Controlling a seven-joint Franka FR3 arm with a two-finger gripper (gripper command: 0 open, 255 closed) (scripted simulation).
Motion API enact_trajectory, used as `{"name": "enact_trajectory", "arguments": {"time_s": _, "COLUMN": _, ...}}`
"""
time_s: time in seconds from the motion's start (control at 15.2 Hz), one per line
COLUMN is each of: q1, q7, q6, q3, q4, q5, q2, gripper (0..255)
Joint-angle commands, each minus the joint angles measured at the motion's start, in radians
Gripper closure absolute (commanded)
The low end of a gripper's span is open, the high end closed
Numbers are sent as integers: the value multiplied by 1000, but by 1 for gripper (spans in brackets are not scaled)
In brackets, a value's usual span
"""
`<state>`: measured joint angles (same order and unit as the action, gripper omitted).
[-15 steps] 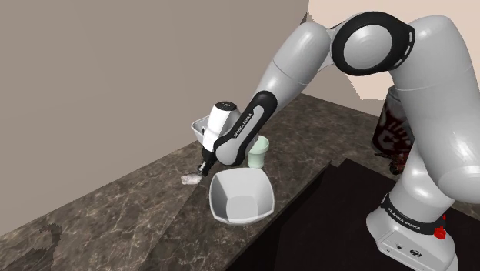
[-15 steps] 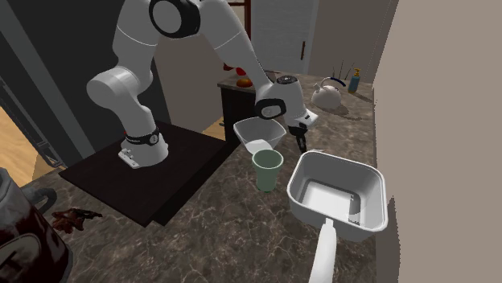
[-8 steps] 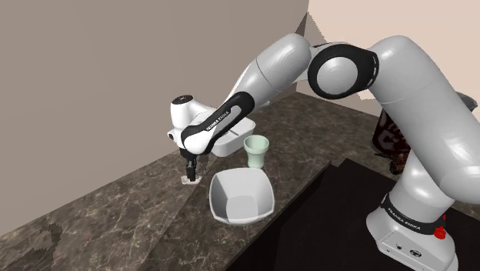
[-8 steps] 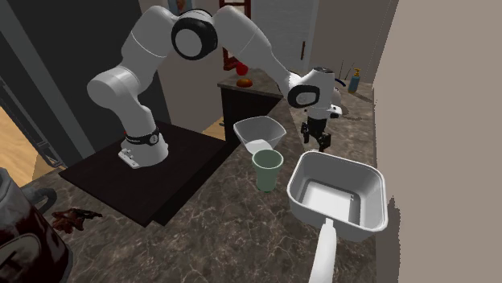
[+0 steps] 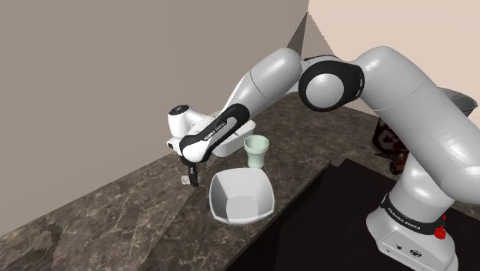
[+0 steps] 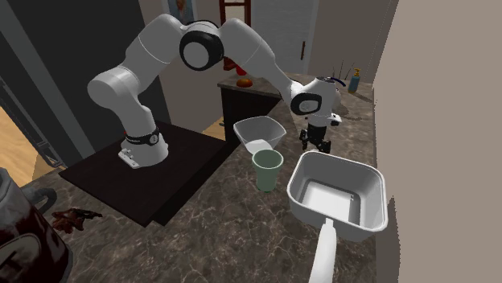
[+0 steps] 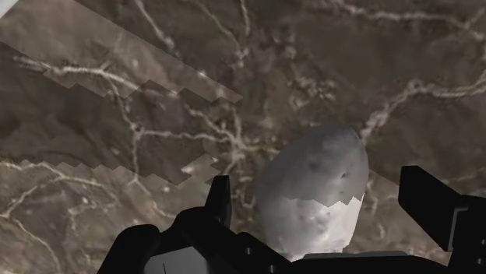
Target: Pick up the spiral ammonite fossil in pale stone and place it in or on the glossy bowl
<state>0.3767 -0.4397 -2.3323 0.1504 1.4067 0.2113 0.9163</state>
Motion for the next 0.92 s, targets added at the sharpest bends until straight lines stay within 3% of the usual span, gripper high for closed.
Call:
{"name": "enact_trajectory", "arguments": {"time_s": 0.0, "q1": 0, "q7": 0, "q6": -2, "q3": -1, "q4": -3, "q5": 1, "q2": 5, "gripper": 0}}
{"name": "enact_trajectory", "arguments": {"time_s": 0.4, "q1": 0, "q7": 0, "q6": -2, "q3": -1, "q4": -3, "q5": 1, "q2": 5, "gripper": 0}}
{"name": "enact_trajectory", "arguments": {"time_s": 0.46, "q1": 0, "q7": 0, "q6": -2, "q3": -1, "q4": -3, "q5": 1, "q2": 5, "gripper": 255}}
{"name": "enact_trajectory", "arguments": {"time_s": 0.86, "q1": 0, "q7": 0, "q6": -3, "q3": -1, "q4": -2, "q5": 1, "q2": 5, "gripper": 255}}
